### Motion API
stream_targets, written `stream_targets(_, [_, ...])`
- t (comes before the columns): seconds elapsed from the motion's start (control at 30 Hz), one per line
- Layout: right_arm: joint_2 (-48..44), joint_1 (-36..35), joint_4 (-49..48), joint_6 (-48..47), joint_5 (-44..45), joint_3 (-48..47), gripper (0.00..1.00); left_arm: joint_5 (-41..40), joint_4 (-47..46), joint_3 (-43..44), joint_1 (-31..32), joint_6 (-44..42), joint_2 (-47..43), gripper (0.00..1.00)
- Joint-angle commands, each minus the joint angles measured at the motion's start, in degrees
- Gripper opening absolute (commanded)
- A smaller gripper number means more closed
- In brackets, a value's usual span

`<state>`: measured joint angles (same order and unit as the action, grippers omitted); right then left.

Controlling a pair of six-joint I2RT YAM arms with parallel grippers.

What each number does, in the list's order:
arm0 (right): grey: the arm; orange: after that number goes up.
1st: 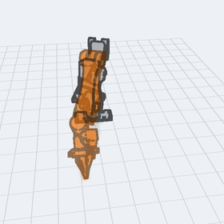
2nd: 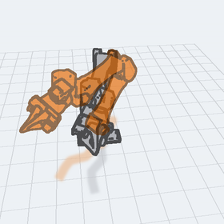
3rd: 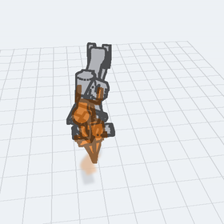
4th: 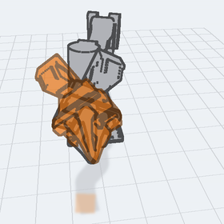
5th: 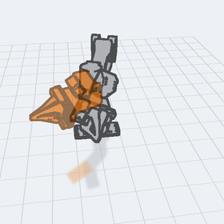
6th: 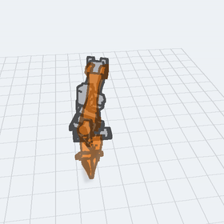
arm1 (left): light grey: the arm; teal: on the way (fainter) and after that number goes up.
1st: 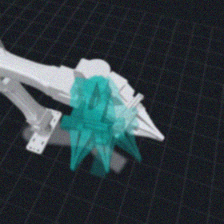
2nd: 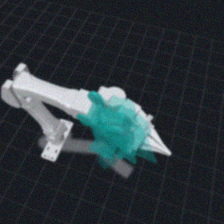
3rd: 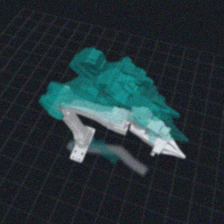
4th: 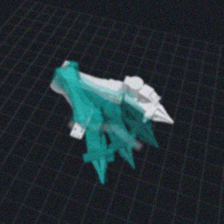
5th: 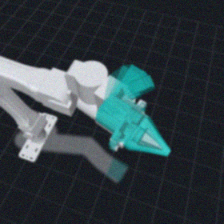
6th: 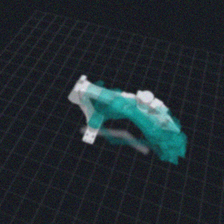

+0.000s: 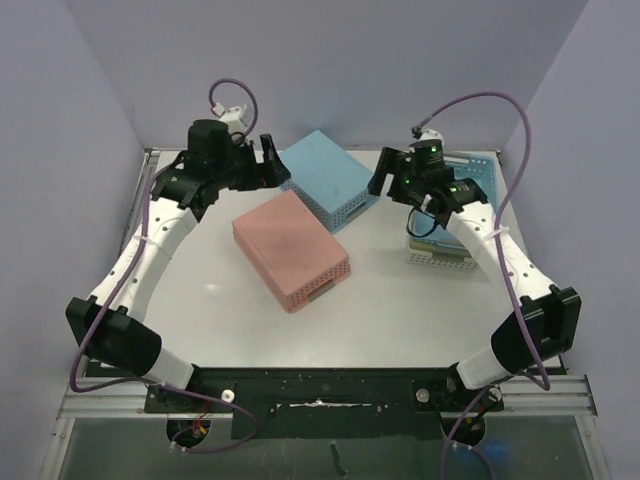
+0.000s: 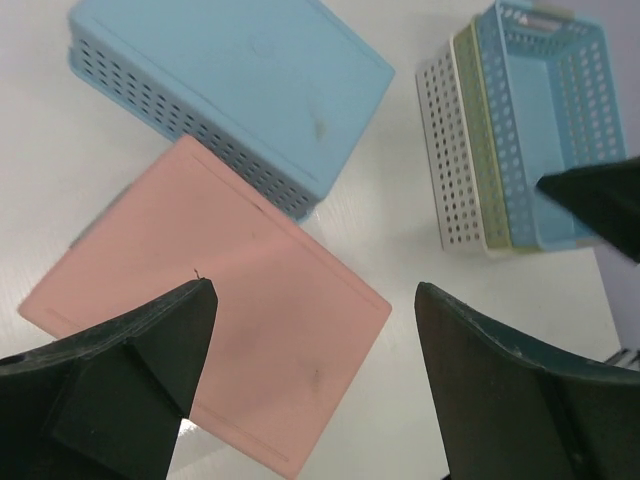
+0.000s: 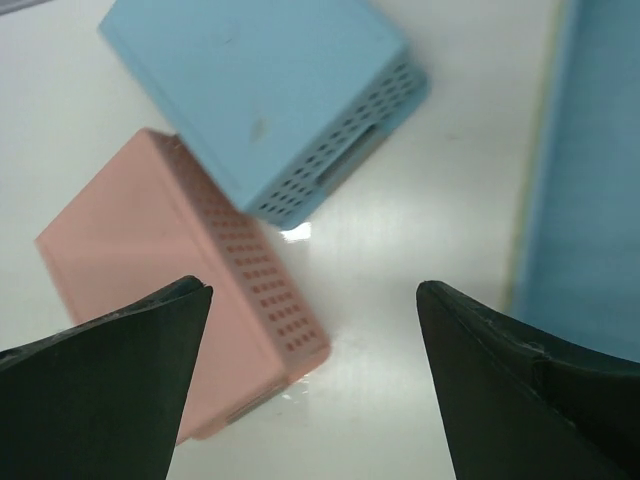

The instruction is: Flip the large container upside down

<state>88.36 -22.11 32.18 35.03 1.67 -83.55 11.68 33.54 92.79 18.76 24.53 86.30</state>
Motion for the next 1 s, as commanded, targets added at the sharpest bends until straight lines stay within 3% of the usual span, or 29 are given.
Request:
stream_targets(0.0, [-3.9,6.1,5.9,-7.6,10.7,0.6,0.88,-1.7,-1.7,-3.8,5.4,-1.5,1.2,0.82])
stream_targets(0.2, [1.1,10.4,7.6,-11.7,8.9,-3.3,0.86,-1.2,-5.3,-9.9,16.5,0.2,4.4,0.82])
stream_targets(0.33, [7.7,10.4,9.1,-13.9,8.2,-7.8,0.78,1.6,-7.6,-11.6,24.0,-0.3,7.3,0.82])
stream_targets(0.43, [11.2,10.9,10.0,-14.2,9.1,-9.9,0.63,2.0,-7.7,-12.6,29.0,-1.7,9.4,0.82])
stream_targets(0.6, [9.5,12.3,9.6,-13.8,11.0,-8.9,0.19,2.4,-6.4,-14.5,32.8,-3.5,12.2,0.82])
stream_targets(0.67, [7.8,13.2,9.7,-14.0,11.0,-8.1,0.03,1.9,-6.7,-15.9,33.0,-3.6,13.1,0.82])
stream_targets(0.7, [6.9,13.6,10.0,-14.1,11.0,-7.9,0.00,1.5,-6.7,-16.4,32.9,-3.8,13.8,0.82])
stream_targets(0.97, [-5.3,14.7,14.0,-15.5,9.4,-7.2,0.00,-3.8,-7.2,-18.8,29.5,-3.0,16.6,0.82])
